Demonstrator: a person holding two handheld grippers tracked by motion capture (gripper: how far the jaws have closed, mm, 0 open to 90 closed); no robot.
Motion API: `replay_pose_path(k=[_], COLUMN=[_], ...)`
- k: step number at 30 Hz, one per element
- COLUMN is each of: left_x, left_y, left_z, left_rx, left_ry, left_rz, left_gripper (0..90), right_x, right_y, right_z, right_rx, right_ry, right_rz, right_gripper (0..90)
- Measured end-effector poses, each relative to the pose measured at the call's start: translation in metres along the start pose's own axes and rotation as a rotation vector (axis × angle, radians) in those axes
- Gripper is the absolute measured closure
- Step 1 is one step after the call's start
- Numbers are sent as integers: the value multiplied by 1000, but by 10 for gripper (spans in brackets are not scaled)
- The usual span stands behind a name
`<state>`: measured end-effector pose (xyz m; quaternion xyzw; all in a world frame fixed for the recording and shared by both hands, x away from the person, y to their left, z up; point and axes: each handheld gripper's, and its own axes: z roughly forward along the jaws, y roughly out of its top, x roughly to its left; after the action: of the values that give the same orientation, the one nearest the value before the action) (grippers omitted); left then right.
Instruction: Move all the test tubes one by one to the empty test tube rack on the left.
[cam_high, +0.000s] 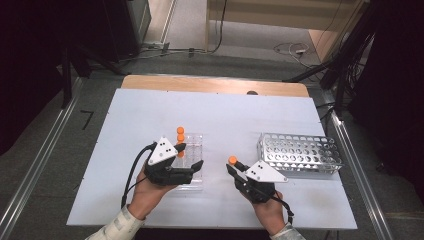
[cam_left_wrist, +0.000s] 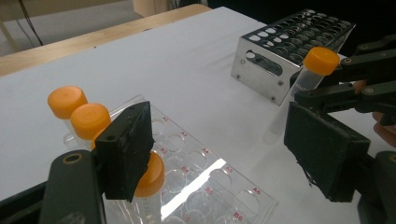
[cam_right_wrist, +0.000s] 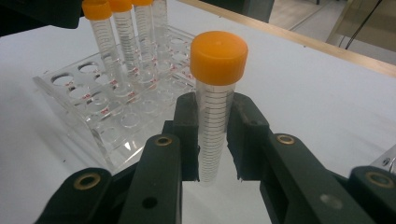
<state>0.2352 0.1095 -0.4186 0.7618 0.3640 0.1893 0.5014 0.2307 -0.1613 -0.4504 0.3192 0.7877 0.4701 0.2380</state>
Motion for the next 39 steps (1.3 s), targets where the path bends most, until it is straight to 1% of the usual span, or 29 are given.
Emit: replay_pose_path(k=[3, 6, 11, 15, 23, 29, 34, 36, 39], left_x=[-3, -7, -12, -16, -27, -33, -35, -36, -38], left_y=[0, -1, -1, 0, 0, 0, 2, 3, 4], left_z=[1, 3, 6, 8, 15, 19, 21, 23, 25], left_rx=[-4, -7, 1, -8, -5, -17, -32, -35, -33], left_ry=[-6, -21, -35, -44, -76, -101, -117, -123, -121], left_rz=[3, 15, 28, 24, 43, 52, 48, 53, 70], left_gripper=[249, 256, 259, 259, 265, 295, 314, 325, 346], right_x=[1, 4, 7, 8, 12, 13, 13, 14, 15], right_y=[0, 0, 0, 0, 0, 0, 0, 0, 0], right_z=[1, 2, 4, 5, 7, 8, 9, 10, 11], right_rx=[5, 6, 8, 8, 16, 15, 16, 18, 21], right_ry=[5, 12, 23, 24, 36, 38, 39, 43, 44], right_rz=[-2, -6, -13, -13, -18, -19, -23, -22, -24], right_gripper=[722, 722, 722, 722, 722, 722, 722, 722, 722])
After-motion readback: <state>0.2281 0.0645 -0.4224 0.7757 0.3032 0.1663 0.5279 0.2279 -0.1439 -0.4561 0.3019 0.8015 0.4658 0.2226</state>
